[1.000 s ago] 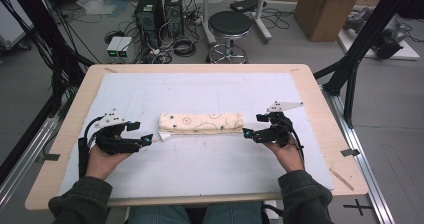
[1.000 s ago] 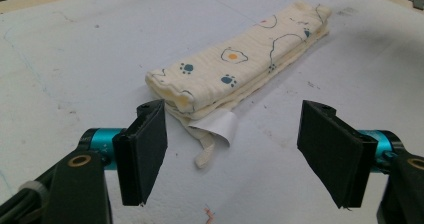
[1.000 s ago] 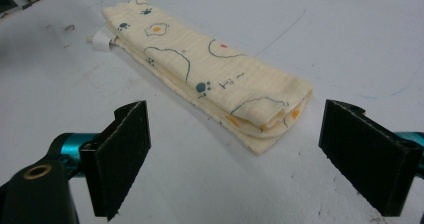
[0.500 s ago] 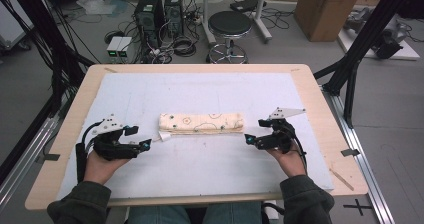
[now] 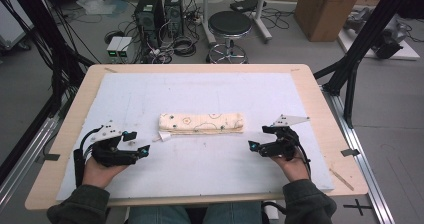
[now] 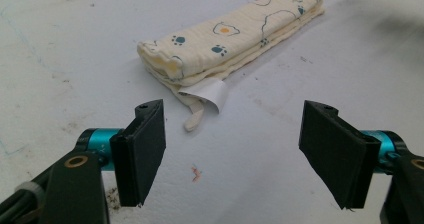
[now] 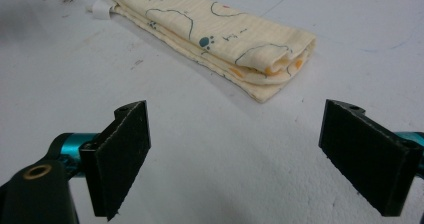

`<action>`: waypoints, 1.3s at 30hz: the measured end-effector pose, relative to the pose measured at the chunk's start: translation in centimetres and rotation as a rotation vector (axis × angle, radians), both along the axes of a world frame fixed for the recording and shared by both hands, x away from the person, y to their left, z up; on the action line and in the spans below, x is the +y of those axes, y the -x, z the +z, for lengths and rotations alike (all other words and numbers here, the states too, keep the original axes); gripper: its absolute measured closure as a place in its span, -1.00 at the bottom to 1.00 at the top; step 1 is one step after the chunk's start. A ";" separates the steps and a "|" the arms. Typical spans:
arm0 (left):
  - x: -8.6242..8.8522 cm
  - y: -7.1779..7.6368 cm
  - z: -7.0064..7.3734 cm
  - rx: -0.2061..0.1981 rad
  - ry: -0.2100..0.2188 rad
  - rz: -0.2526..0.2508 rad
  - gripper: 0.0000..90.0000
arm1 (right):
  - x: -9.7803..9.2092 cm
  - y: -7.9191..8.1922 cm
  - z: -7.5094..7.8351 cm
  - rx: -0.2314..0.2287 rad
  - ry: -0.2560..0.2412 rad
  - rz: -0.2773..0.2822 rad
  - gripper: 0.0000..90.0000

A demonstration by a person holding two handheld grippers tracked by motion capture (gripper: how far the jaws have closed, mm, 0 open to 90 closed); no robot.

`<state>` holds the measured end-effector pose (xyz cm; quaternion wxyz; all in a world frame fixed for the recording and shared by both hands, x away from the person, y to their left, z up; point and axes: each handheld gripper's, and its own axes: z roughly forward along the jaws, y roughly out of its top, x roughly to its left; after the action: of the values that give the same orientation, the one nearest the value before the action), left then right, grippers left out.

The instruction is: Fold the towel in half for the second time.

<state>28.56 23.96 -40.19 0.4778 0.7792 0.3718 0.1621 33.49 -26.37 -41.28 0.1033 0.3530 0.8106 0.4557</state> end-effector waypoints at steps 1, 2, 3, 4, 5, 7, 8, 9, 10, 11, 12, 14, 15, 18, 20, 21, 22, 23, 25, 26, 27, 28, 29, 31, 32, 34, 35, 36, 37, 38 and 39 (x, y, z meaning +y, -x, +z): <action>0.0 0.0 0.0 -0.001 -0.005 -0.003 -0.40 | -0.1 0.1 -0.1 -0.006 0.001 -0.002 -0.73; 0.1 0.1 -0.1 0.000 -0.007 -0.003 -0.40 | -0.1 0.2 -0.1 -0.012 0.000 -0.002 -0.73; 0.0 0.2 -0.2 0.001 -0.003 -0.001 -0.40 | -0.2 0.3 -0.2 -0.009 0.000 -0.002 -0.72; 0.1 0.2 -0.2 0.001 -0.005 -0.002 -0.40 | -0.3 0.5 -0.2 -0.009 -0.004 -0.002 -0.73; 0.1 0.3 -0.2 0.002 -0.007 -0.002 -0.40 | -0.3 0.5 -0.2 -0.011 -0.004 -0.001 -0.73; 0.1 0.4 -0.3 0.003 -0.007 -0.002 -0.40 | -0.4 0.8 -0.3 -0.011 -0.006 -0.004 -0.72; 0.1 0.4 -0.4 0.002 -0.009 -0.004 -0.40 | -0.4 0.8 -0.3 -0.013 -0.007 0.000 -0.72; 0.1 0.5 -0.4 0.001 -0.011 -0.004 -0.40 | -0.5 1.0 -0.3 -0.012 -0.005 -0.003 -0.72; 0.1 0.6 -0.4 -0.001 -0.014 -0.003 -0.40 | -0.6 1.1 -0.4 -0.009 -0.005 -0.004 -0.73; 0.2 0.7 -0.4 -0.002 -0.017 -0.005 -0.40 | -0.7 1.1 -0.4 -0.016 -0.004 -0.003 -0.73; 0.2 0.8 -0.5 0.000 -0.017 -0.005 -0.40 | -0.8 1.3 -0.5 -0.012 -0.004 -0.008 -0.73; 0.2 1.1 -0.6 -0.001 -0.023 -0.005 -0.40 | -1.0 1.5 -0.6 -0.015 -0.005 -0.009 -0.73; 0.2 1.2 -0.7 0.003 -0.023 -0.007 -0.40 | -1.1 1.6 -0.6 -0.020 -0.004 -0.006 -0.73; 0.3 1.5 -0.9 0.008 -0.037 -0.008 -0.40 | -1.5 2.1 -0.6 -0.023 -0.009 -0.007 -0.73; 0.4 1.7 -1.1 0.013 -0.038 -0.005 -0.40 | -1.6 2.4 -0.7 -0.024 -0.010 -0.010 -0.73; 0.4 1.8 -1.2 0.016 -0.043 -0.006 -0.40 | -1.8 2.5 -0.7 -0.024 -0.011 -0.010 -0.73; 0.4 1.9 -1.3 0.018 -0.047 -0.003 -0.40 | -1.8 2.6 -0.7 -0.022 -0.013 -0.015 -0.73; 0.4 2.0 -1.4 0.021 -0.048 -0.002 -0.40 | -1.9 2.8 -0.7 -0.023 -0.012 -0.014 -0.73; 0.4 2.1 -1.6 0.025 -0.056 -0.004 -0.40 | -2.1 3.0 -0.8 -0.026 -0.012 -0.019 -0.73; 0.4 2.2 -1.6 0.027 -0.057 -0.009 -0.40 | -2.2 3.1 -0.8 -0.024 -0.010 -0.021 -0.73; 0.4 2.3 -1.6 0.029 -0.053 -0.005 -0.40 | -2.2 3.2 -0.8 -0.034 -0.010 -0.019 -0.73; 0.4 2.4 -1.6 0.027 -0.054 -0.003 -0.40 | -2.3 3.4 -0.8 -0.031 -0.011 -0.018 -0.73; 0.5 2.4 -1.6 0.025 -0.059 -0.004 -0.40 | -2.4 3.5 -0.8 -0.038 -0.009 -0.018 -0.73; 0.5 2.6 -1.7 0.028 -0.057 -0.004 -0.40 | -2.5 3.8 -0.9 -0.036 -0.003 -0.019 -0.73; 0.5 2.7 -1.7 0.027 -0.054 -0.005 -0.40 | -2.6 3.9 -0.9 -0.036 -0.001 -0.016 -0.73; 0.6 2.9 -1.7 0.026 -0.049 -0.005 -0.40 | -2.7 4.1 -1.0 -0.030 -0.003 -0.014 -0.73; 0.6 2.9 -1.7 0.023 -0.053 -0.006 -0.40 | -2.8 4.2 -1.0 -0.035 -0.001 -0.014 -0.73; 0.5 2.9 -1.8 0.022 -0.051 -0.003 -0.40 | -2.9 4.2 -1.0 -0.033 -0.004 -0.015 -0.73; 0.5 2.9 -1.8 0.025 -0.049 -0.005 -0.40 | -2.9 4.3 -1.1 -0.032 -0.008 -0.016 -0.73; 0.5 2.8 -1.8 0.028 -0.045 -0.007 -0.40 | -3.0 4.3 -1.1 -0.034 -0.006 -0.016 -0.73; 0.4 2.8 -1.9 0.028 -0.039 -0.012 -0.40 | -3.0 4.3 -1.1 -0.035 -0.008 -0.018 -0.73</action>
<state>25.76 24.37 -42.09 0.4583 0.7927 0.3706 0.1557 29.24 -29.42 -42.36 0.1202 0.3528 0.8035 0.4641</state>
